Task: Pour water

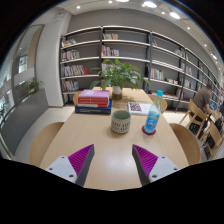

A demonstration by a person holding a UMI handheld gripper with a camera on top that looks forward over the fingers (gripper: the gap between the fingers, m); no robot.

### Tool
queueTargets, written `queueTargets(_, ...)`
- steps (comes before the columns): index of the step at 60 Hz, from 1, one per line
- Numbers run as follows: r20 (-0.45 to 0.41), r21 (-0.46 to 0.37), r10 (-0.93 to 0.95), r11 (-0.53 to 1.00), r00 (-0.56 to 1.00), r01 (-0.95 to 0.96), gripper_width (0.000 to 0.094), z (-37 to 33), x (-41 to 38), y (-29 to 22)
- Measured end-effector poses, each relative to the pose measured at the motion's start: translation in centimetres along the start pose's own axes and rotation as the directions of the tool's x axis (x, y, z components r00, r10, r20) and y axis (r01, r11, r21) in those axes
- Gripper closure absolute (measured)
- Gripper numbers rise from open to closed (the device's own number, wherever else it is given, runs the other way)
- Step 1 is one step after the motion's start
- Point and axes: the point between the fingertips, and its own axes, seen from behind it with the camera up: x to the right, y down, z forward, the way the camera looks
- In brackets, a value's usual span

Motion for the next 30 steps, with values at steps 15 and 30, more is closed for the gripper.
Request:
queueTargets(15, -0.011, 0.081, -0.018, 0.997, 1.0, 0.018, 0.0165, -5.2, -3.7, -4.2)
queueTargets(30, 0.003, 0.116, 0.014, 0.993, 1.0, -0.014, 0.0167, -7.6, -5.6, -5.9)
